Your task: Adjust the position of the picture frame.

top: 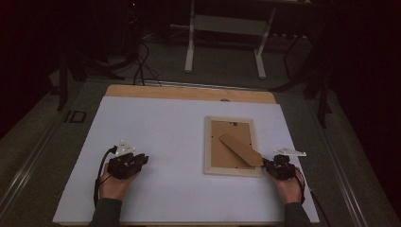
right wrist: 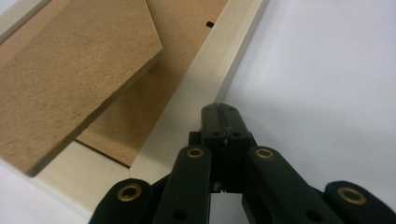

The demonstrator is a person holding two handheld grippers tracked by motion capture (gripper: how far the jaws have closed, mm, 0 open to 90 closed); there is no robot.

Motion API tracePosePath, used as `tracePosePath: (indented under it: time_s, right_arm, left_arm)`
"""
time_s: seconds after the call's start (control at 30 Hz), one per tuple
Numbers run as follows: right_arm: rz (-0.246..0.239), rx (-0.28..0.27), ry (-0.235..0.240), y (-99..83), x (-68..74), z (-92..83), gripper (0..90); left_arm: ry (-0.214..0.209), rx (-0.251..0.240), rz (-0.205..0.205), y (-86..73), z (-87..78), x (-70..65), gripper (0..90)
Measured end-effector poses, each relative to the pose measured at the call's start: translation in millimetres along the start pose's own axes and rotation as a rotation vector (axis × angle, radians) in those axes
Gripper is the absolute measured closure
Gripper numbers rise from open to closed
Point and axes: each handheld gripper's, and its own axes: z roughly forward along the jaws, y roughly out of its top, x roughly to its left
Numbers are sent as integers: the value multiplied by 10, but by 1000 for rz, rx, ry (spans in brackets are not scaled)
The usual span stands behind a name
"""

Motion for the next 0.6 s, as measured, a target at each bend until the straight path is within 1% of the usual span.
tracePosePath:
  time_s: [0.17, 0.3, 0.43, 0.6]
  right_arm:
    - [-10, 2, 9, 6, 35, 14, 900]
    - [-23, 4, 26, 12, 73, 27, 900]
    - [-43, 10, 50, 18, 118, 41, 900]
    - [-62, 15, 63, 26, 172, 55, 900]
  left_arm:
    - [-8, 6, 10, 5, 15, -21, 837]
    - [-11, 6, 19, 10, 22, -41, 883]
    - [-15, 6, 20, 11, 33, -58, 886]
    - [-10, 6, 20, 6, 40, -54, 883]
